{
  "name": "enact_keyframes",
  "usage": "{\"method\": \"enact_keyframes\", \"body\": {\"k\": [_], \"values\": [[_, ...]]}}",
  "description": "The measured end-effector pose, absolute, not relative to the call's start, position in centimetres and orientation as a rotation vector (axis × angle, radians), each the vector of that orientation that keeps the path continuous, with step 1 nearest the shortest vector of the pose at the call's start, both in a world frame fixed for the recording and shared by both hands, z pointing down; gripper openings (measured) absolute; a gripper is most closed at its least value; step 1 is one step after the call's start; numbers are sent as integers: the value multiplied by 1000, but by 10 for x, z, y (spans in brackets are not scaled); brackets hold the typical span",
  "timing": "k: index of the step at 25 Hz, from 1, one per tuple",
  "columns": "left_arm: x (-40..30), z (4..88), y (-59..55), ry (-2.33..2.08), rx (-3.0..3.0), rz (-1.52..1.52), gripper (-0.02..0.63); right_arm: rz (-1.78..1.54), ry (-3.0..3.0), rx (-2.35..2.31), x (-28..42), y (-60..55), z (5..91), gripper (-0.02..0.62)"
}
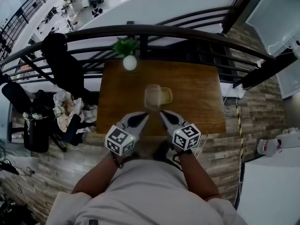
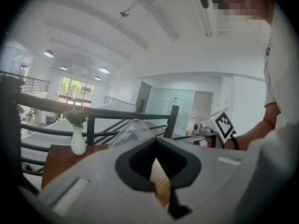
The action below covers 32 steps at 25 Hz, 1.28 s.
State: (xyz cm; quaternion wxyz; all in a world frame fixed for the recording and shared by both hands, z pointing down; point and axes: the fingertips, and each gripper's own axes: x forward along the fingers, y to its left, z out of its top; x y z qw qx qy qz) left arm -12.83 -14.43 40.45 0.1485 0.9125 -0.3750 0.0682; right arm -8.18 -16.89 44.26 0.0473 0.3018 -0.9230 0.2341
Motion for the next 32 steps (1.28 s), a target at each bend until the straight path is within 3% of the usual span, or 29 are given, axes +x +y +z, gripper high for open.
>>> {"method": "enact_keyframes", "body": {"k": [7, 14, 32], "values": [[-175, 397, -92, -995, 2695, 180, 3, 599, -2816, 1032, -123, -112, 422, 6], [-176, 386, -39, -920, 2741, 129, 3, 556, -2796, 1104, -120, -50, 408, 6], [-99, 386, 49, -973, 2700, 138, 3, 544, -2836, 953, -50, 39, 395, 6]]}}
